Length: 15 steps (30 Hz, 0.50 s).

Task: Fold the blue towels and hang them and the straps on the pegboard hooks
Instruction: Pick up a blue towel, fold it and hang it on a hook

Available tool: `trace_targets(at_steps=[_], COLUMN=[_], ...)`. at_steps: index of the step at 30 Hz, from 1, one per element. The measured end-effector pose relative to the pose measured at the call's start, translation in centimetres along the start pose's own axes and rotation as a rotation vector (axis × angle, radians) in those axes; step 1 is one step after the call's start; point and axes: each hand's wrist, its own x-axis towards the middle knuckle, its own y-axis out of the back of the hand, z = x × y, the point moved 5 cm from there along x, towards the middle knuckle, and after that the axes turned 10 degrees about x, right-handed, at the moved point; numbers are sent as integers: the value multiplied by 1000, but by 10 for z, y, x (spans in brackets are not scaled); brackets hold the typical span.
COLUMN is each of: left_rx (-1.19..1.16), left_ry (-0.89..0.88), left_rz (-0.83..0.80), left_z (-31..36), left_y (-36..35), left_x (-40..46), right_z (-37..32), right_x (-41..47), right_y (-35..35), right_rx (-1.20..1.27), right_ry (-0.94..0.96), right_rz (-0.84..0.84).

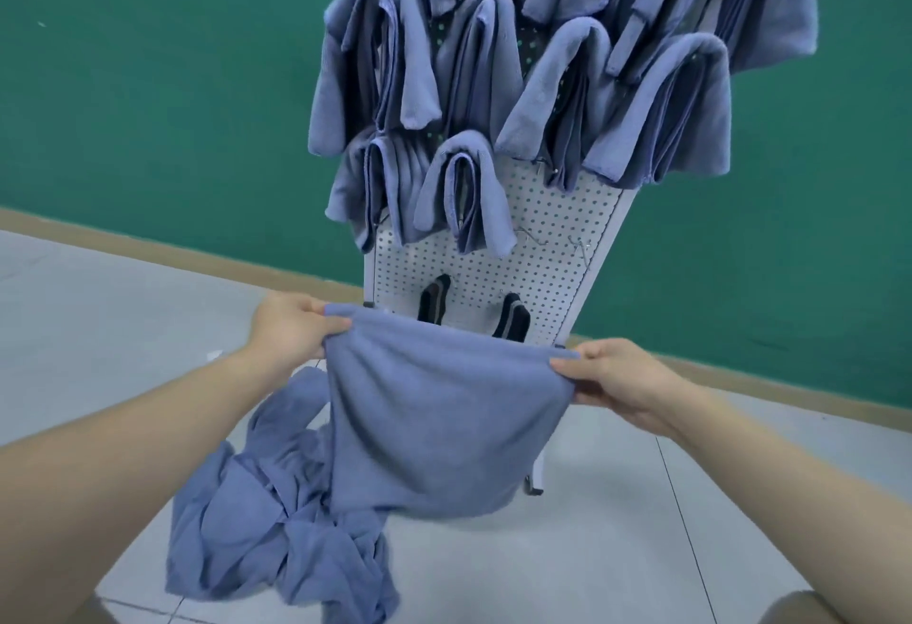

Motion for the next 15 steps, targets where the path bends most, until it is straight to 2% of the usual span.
trace_targets(at_steps=[7, 11, 15], left_rx=[86, 23, 34], left_ry=[-190, -217, -326], left_rz=[78, 53, 15], left_z=[40, 56, 73], left_y=[-13, -29, -54], left_x=[-18, -39, -71], right_z=[-20, -35, -46], right_x=[-12, -24, -31], right_y=[-14, -42, -73], right_rx=[58, 85, 132], right_ry=[41, 65, 134], right_rz=[42, 26, 24])
